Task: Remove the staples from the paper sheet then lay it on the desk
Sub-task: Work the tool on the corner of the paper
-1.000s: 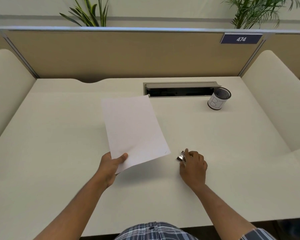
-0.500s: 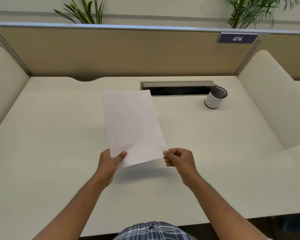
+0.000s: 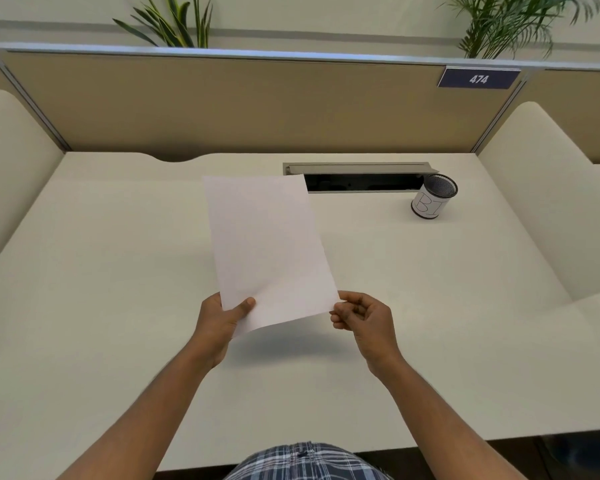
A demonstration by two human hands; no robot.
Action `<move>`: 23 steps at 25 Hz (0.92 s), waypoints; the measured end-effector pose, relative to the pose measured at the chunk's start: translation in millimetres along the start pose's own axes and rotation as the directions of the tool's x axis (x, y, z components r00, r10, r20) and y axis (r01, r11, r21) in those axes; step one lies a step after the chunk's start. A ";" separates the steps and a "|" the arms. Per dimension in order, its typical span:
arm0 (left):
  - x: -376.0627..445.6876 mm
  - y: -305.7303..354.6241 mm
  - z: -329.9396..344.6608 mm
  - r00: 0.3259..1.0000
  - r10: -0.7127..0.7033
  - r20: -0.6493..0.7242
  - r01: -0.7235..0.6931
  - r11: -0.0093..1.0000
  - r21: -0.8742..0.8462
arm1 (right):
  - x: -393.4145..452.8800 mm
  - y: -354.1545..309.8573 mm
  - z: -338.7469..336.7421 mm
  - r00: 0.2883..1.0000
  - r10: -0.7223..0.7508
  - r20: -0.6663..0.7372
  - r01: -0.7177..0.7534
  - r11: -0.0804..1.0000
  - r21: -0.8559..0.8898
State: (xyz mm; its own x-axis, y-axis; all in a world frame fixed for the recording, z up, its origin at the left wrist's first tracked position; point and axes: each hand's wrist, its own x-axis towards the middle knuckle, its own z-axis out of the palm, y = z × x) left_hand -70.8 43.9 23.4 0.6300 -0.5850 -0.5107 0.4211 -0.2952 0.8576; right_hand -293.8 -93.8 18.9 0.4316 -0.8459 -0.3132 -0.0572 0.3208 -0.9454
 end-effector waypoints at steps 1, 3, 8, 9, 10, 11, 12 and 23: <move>0.9 1.7 -1.3 0.999 -0.034 0.009 0.034 0.999 -0.020 | -0.1 -1.1 -1.5 0.998 -0.057 0.029 0.057 0.998 -0.007; 3.4 4.7 -4.2 0.991 -0.123 0.044 0.126 0.990 -0.058 | 0.4 -3.3 -4.7 0.981 -0.172 0.086 0.177 0.983 -0.056; 5.2 10.5 -8.2 0.952 -0.272 0.141 0.294 0.941 -0.168 | 0.1 -11.4 -6.1 0.924 -0.363 0.121 0.383 0.879 -0.286; 5.4 11.3 -9.2 0.948 -0.278 0.153 0.303 0.936 -0.180 | 0.6 -11.7 -6.5 0.890 -0.437 0.127 0.452 0.816 -0.360; 5.8 11.7 -10.1 0.946 -0.281 0.164 0.307 0.936 -0.169 | 1.4 -11.3 -7.2 0.845 -0.515 0.146 0.523 0.737 -0.427; 5.5 12.8 -10.9 0.943 -0.284 0.175 0.308 0.942 -0.132 | 2.2 -10.1 -8.4 0.790 -0.587 0.177 0.589 0.649 -0.481; 4.4 14.1 -11.5 0.940 -0.290 0.179 0.307 0.949 -0.072 | 3.3 -8.7 -9.7 0.733 -0.645 0.217 0.646 0.560 -0.519; -28.2 54.1 17.7 0.807 0.544 0.229 -0.455 0.326 0.829 | 8.7 -23.9 13.5 0.767 -0.506 0.394 0.629 0.474 -0.617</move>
State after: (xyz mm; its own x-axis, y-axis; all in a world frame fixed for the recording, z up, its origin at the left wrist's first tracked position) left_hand -77.3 31.0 85.2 0.5885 -0.8056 0.0680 -0.6898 -0.4565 0.5619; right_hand -276.5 -103.1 40.0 0.7150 -0.6435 0.2732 -0.3108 -0.6426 -0.7003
